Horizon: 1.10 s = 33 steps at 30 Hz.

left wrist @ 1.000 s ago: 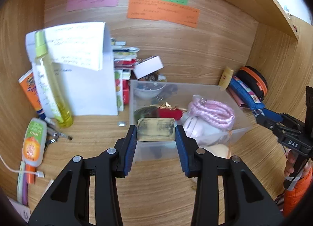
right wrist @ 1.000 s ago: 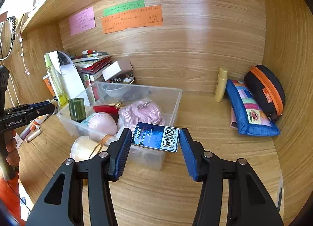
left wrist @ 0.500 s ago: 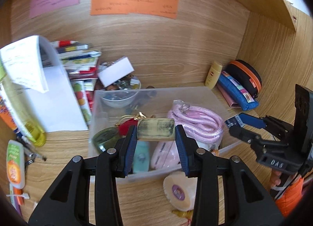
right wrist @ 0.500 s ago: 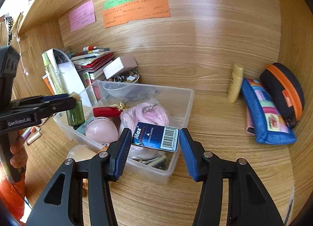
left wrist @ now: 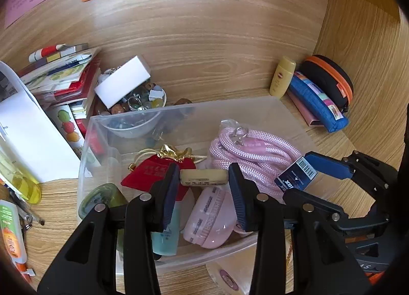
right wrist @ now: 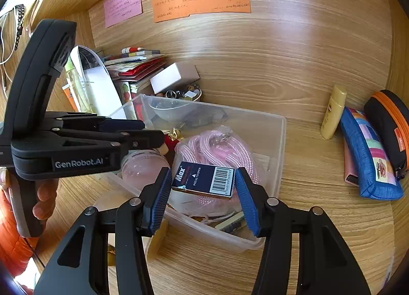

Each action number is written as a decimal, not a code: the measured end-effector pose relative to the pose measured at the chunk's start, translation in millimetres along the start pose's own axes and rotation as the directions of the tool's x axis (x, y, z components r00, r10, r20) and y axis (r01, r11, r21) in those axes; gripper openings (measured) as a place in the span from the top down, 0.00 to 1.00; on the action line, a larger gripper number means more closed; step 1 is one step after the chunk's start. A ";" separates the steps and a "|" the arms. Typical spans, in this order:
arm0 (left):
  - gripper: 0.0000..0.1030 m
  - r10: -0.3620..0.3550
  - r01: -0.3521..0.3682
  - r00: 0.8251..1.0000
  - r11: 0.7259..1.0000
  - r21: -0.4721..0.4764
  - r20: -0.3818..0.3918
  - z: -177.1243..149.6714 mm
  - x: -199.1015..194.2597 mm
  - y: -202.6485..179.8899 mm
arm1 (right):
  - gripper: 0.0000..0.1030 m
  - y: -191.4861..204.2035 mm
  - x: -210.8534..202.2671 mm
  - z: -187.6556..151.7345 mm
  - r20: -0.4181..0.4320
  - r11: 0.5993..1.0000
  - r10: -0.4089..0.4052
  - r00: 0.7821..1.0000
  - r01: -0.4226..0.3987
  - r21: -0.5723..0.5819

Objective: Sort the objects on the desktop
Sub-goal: 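Lift the soap bar and card with both tools and carry them over the box, then open both tools to release the soap bar and card into the box, then grasp the gourd charm with the right tool while the left tool approaches the cream jar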

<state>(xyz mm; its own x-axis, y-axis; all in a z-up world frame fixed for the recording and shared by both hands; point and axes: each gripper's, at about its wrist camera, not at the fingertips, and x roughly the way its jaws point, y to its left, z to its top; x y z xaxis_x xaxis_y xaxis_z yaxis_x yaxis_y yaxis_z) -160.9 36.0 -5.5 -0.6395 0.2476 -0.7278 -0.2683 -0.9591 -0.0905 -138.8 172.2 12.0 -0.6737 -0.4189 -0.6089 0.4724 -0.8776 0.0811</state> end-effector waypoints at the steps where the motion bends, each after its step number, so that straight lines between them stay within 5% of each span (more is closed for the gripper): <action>1: 0.62 -0.001 0.001 1.000 1.000 -0.001 -0.002 -0.3 0.5 0.5 | 0.53 -0.5 0.2 0.4 -0.001 1.000 0.002 1.000 -0.002 0.001; 8: 0.62 -0.025 0.026 0.999 1.000 -0.013 0.037 -0.8 -16.4 6.9 | 0.44 2.1 0.0 0.8 -0.002 1.000 -0.002 1.000 0.002 -0.012; 18: 0.48 -0.006 0.003 0.995 1.000 0.024 0.101 -17.6 -49.2 4.6 | 0.28 10.1 -26.6 -2.5 0.050 0.998 -0.056 0.997 0.057 -0.037; 27: 0.47 0.004 -0.004 0.996 1.000 0.000 0.086 -47.5 -68.5 23.2 | 0.27 26.6 -37.9 -31.0 -0.023 0.997 -0.044 0.999 0.043 -0.057; 30: 0.29 0.013 -0.012 0.996 1.000 -0.016 0.088 -56.7 -73.8 29.9 | 0.27 33.0 -36.7 -42.0 -0.053 0.998 -0.032 0.998 0.029 -0.059; 33: 0.27 0.031 -0.029 0.995 0.999 -0.015 0.096 -67.7 -80.1 33.3 | 0.27 39.8 -32.5 -51.2 -0.093 0.999 -0.010 0.996 0.005 -0.051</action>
<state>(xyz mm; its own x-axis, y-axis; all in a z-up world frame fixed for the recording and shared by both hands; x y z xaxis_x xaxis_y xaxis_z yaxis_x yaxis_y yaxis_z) -69.9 -25.1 3.7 -0.7133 0.2299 -0.6620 -0.2384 -0.9679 -0.0794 -69.0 162.8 -5.3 -0.6228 -0.3867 -0.6801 0.4969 -0.8670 0.0378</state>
